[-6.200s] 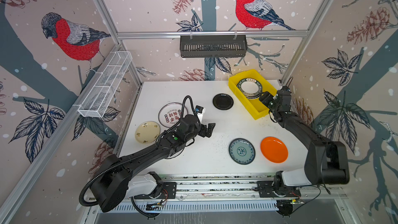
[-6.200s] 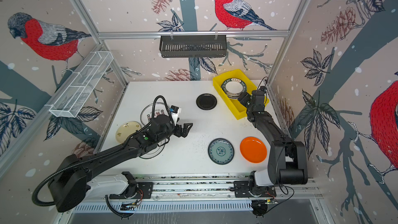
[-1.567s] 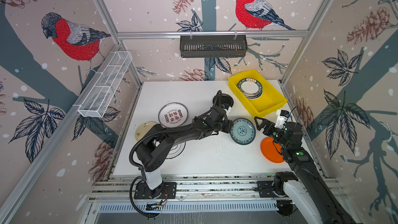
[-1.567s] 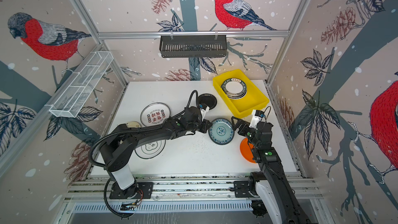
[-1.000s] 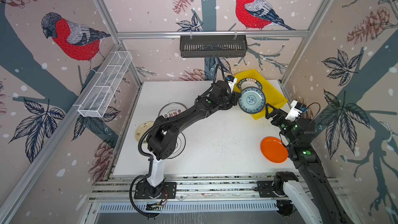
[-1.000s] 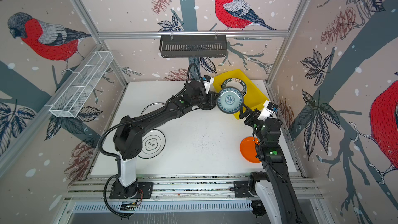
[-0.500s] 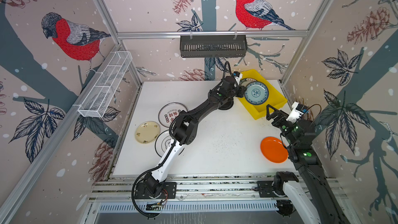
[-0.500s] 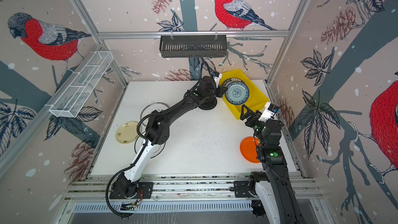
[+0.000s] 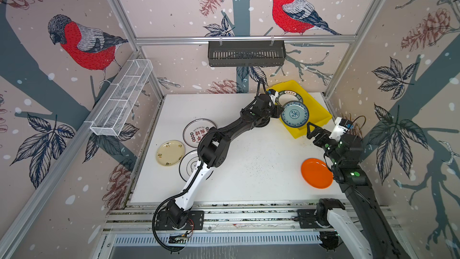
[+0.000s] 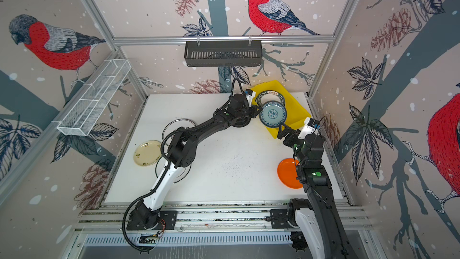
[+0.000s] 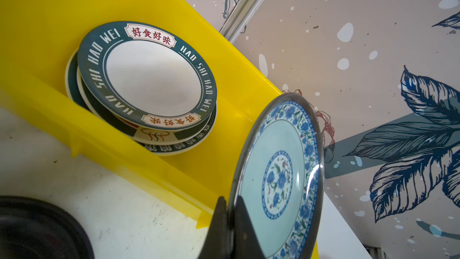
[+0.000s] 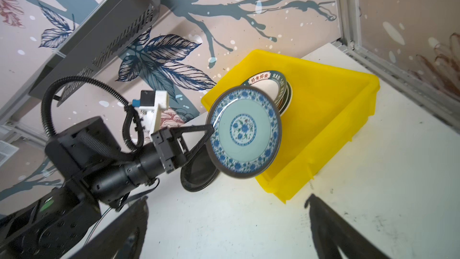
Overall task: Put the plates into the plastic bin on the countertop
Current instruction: 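Lift the blue floral plate with the left gripper and carry it toward the bin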
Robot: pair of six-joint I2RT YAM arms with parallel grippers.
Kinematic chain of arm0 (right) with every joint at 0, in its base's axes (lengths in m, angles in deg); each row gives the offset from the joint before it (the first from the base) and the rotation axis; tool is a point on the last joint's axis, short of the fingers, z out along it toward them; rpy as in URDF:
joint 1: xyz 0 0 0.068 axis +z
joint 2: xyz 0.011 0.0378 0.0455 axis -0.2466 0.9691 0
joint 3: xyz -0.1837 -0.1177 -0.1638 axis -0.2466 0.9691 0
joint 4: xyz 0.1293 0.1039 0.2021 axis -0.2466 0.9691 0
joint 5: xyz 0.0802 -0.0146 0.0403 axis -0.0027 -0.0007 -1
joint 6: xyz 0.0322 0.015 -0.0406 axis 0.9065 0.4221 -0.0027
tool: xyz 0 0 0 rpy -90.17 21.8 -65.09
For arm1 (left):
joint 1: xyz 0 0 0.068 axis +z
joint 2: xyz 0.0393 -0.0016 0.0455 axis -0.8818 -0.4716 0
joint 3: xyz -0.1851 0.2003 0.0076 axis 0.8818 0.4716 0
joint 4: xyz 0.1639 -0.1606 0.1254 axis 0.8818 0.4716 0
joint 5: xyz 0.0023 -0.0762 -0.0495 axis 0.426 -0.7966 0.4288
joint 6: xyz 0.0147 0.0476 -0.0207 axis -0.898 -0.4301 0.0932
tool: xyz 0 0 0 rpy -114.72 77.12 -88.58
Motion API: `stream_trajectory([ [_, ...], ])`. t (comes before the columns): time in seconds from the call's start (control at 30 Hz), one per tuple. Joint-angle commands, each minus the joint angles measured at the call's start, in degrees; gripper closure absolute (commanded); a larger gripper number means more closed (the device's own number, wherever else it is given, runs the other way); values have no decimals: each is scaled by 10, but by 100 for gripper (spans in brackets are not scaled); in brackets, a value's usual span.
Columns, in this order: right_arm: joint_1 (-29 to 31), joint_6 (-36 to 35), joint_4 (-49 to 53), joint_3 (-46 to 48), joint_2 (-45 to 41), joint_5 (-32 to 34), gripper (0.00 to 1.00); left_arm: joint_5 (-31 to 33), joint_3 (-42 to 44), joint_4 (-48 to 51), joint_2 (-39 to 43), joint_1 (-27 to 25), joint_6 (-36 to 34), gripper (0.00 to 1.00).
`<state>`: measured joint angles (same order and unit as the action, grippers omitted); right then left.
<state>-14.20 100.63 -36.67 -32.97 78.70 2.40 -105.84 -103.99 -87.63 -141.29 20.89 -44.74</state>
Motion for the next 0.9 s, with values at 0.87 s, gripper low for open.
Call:
stream_trajectory([
  [0.87, 59, -171, 195, -361, 524, 60, 36, -6, 455, -191, 394, 120, 45, 100],
])
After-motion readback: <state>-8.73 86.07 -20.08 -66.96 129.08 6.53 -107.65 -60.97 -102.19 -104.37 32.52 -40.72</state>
